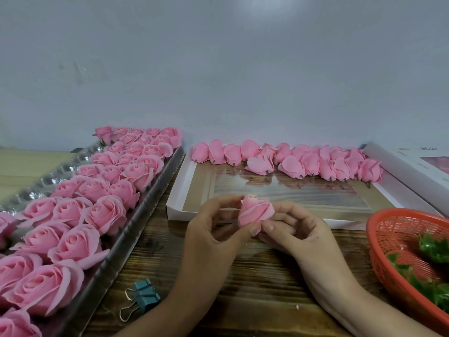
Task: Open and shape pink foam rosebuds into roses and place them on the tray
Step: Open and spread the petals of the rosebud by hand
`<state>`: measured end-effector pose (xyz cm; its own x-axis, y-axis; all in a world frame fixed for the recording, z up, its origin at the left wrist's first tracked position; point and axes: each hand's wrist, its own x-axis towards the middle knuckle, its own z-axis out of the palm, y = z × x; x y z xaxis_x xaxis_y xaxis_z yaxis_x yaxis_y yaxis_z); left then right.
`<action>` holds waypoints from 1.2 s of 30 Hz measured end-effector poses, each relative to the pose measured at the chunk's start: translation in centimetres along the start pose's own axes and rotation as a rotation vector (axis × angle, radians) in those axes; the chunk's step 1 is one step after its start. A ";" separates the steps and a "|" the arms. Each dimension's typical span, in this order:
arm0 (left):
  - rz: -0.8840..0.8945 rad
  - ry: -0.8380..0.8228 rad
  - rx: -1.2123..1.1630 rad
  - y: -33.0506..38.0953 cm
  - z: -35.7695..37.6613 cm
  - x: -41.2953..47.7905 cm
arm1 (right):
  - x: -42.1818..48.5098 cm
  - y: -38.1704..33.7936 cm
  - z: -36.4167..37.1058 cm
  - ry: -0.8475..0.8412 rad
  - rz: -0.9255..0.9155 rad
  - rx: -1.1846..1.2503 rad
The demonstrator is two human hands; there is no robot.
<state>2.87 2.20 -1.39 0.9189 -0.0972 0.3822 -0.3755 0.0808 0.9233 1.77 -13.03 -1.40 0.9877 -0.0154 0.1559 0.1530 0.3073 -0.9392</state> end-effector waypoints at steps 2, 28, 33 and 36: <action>0.009 0.003 -0.015 -0.1 0.0 0.1 | 0.0 0.1 0.0 0.006 0.004 0.024; 0.153 -0.025 0.165 -0.1 0.1 0.0 | 0.0 0.2 -0.5 0.036 -0.005 -0.104; 0.098 0.004 0.148 -0.1 0.0 0.0 | 0.1 0.3 -0.6 0.036 -0.004 -0.105; 0.039 0.027 0.130 -0.3 0.0 0.0 | 0.0 0.3 -0.5 0.023 -0.010 -0.099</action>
<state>2.96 2.13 -1.62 0.9055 -0.0696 0.4186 -0.4220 -0.0455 0.9054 1.82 -13.41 -1.84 0.9865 -0.0403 0.1589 0.1638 0.2112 -0.9636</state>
